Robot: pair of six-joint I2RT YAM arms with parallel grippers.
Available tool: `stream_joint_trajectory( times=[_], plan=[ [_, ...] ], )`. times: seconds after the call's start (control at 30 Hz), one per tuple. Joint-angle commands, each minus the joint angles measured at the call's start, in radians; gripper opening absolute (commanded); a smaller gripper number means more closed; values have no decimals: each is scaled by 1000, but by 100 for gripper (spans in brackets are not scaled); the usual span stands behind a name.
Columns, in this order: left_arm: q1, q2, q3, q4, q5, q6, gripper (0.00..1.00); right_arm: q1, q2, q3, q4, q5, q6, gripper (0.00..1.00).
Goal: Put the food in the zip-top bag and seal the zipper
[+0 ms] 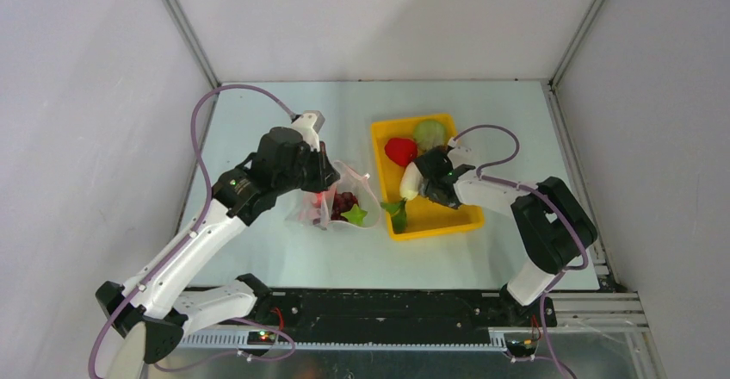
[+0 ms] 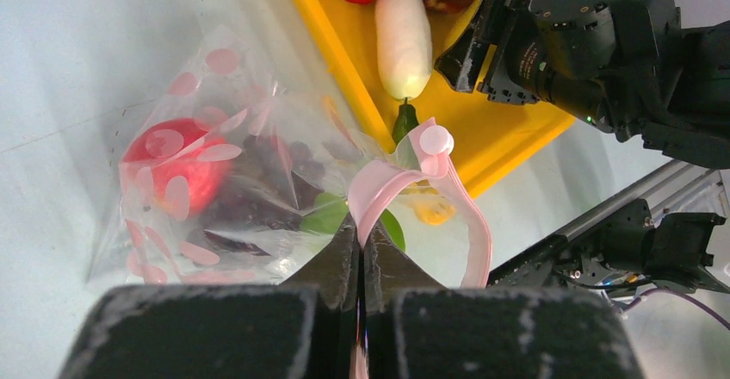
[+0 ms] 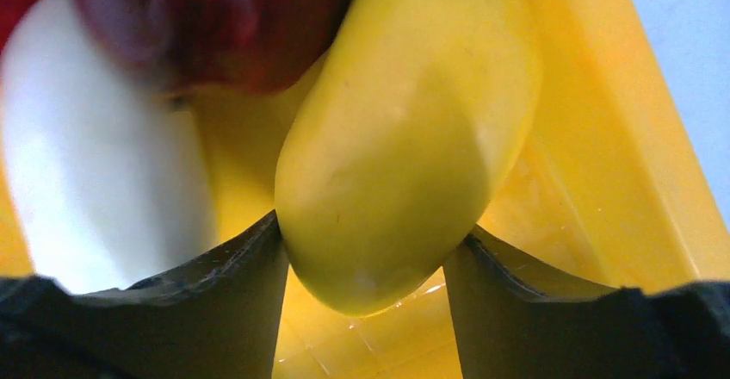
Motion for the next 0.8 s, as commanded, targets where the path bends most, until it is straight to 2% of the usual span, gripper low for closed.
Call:
stream_joint_trajectory(
  times=[0.0, 0.13, 0.23, 0.4, 0.53, 0.67, 0.77],
  plan=[
    [7, -23, -5, 36, 21, 20, 1, 1, -7, 29, -10, 71, 12, 55],
    [7, -23, -7, 38, 27, 20, 1, 16, -72, 29, -59, 121, 3, 36],
    [7, -23, -8, 38, 26, 20, 1, 41, -143, 21, -84, 152, -19, 29],
    [7, -22, -9, 41, 30, 21, 1, 91, -293, -15, -67, 165, -123, 26],
    [7, -19, -10, 42, 39, 19, 0, 144, -456, -49, 39, 115, -265, 25],
    [7, -19, -10, 43, 41, 18, 0, 176, -626, -109, 253, -187, -503, 26],
    [8, -18, -11, 43, 40, 17, 0, 198, -706, -146, 364, -538, -630, 27]
  ],
)
